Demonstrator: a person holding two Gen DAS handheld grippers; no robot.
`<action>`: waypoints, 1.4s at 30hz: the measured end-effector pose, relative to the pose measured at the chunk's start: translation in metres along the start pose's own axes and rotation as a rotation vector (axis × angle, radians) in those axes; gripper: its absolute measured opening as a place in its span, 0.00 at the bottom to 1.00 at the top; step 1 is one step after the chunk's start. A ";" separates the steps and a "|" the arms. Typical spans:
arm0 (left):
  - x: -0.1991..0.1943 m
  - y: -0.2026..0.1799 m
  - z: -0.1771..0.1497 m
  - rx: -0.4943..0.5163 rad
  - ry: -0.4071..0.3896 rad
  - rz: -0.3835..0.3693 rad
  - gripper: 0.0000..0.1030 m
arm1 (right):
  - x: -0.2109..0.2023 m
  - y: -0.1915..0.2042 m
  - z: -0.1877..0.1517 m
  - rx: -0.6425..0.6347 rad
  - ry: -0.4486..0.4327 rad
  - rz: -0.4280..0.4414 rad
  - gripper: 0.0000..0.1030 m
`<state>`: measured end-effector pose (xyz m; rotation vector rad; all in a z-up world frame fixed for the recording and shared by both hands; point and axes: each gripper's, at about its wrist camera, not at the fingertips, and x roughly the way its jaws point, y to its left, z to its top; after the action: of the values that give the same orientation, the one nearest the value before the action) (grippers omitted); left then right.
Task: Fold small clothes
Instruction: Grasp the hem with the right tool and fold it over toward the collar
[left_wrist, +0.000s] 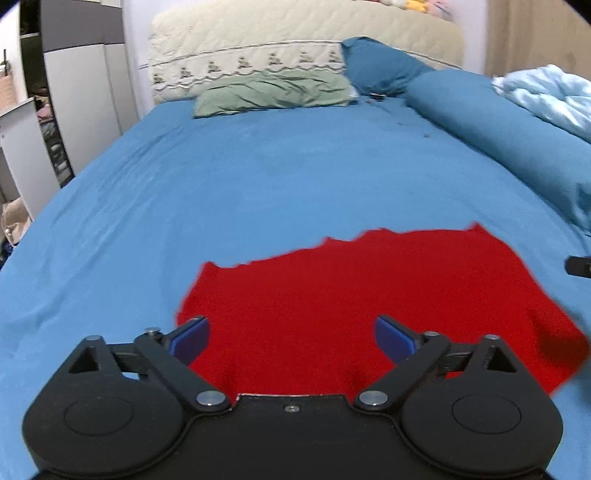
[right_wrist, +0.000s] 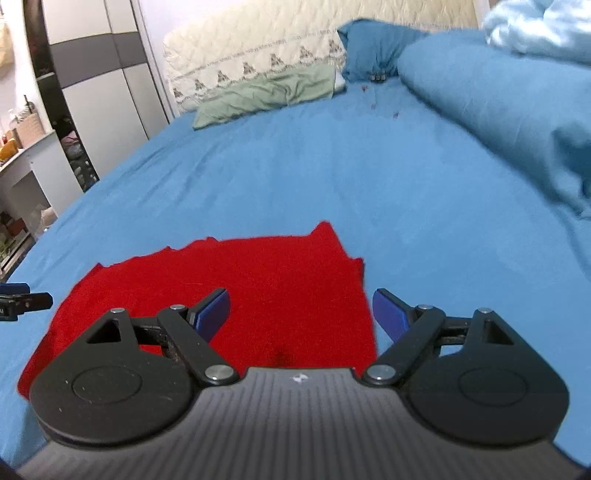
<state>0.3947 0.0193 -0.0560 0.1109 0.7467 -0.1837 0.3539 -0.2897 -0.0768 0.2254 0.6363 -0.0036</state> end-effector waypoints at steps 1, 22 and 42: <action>-0.004 -0.008 -0.002 -0.005 0.015 -0.016 1.00 | -0.009 0.000 0.000 -0.005 -0.004 -0.008 0.97; 0.079 -0.080 -0.048 -0.070 0.228 -0.077 1.00 | 0.019 -0.019 -0.092 -0.046 0.093 -0.102 0.83; 0.025 0.002 -0.040 -0.119 0.176 -0.119 1.00 | -0.028 0.036 0.023 0.276 0.026 0.288 0.22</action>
<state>0.3864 0.0250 -0.1026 -0.0312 0.9381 -0.2448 0.3474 -0.2615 -0.0346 0.5833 0.6238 0.1898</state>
